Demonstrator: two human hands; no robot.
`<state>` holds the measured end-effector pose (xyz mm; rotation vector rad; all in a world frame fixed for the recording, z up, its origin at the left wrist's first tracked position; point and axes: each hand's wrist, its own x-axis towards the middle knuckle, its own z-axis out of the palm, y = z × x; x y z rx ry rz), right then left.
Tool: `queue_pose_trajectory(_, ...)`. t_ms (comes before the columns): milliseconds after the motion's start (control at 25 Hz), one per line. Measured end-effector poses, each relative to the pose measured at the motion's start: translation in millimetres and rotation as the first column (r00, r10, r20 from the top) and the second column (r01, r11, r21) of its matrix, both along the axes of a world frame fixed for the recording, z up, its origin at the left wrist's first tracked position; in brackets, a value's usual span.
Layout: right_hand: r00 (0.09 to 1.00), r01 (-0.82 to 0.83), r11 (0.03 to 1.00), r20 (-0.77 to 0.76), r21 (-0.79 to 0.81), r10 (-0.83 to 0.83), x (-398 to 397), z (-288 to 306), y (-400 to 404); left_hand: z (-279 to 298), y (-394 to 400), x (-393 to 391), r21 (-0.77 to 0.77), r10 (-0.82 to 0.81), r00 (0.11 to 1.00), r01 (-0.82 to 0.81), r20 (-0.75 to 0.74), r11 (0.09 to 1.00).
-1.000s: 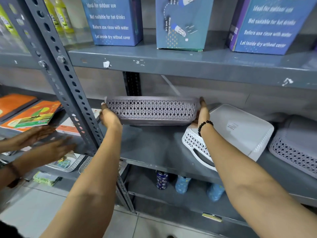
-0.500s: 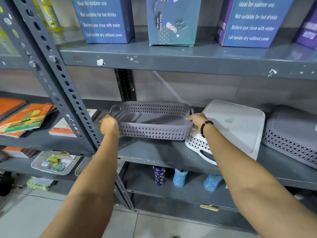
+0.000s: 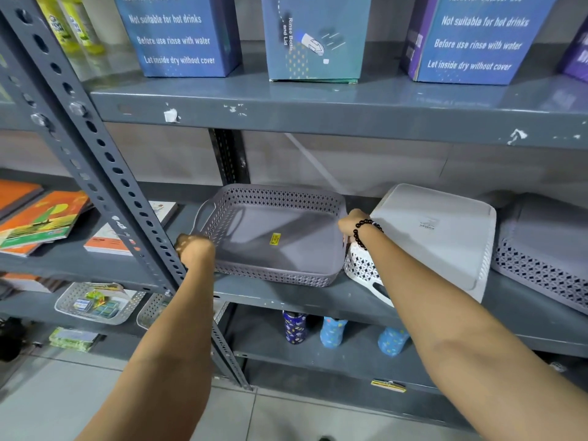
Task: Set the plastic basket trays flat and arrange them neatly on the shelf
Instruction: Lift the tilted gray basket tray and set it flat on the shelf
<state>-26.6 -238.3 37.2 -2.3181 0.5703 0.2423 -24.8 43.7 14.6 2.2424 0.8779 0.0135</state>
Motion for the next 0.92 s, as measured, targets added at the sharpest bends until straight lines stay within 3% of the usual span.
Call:
queue_pose_trajectory(200,0.997,-0.05,0.996,-0.056,-0.078,0.046,2,2,5,7,-2,2,-0.034,0.083,0.996,-0.084,-0.024,0.996)
queue_pose_trajectory(480,0.994,-0.065,0.988,-0.091,-0.142,0.052,-1,7,10,2,-8,1,0.054,0.02,0.999,-0.018,-0.032,0.998)
queue_pose_trajectory(920,1.0,0.001,0.99,0.031,-0.14,0.004,-9,1,12,2,-4,-8,0.211,-0.106,0.992,0.119,-0.072,0.97)
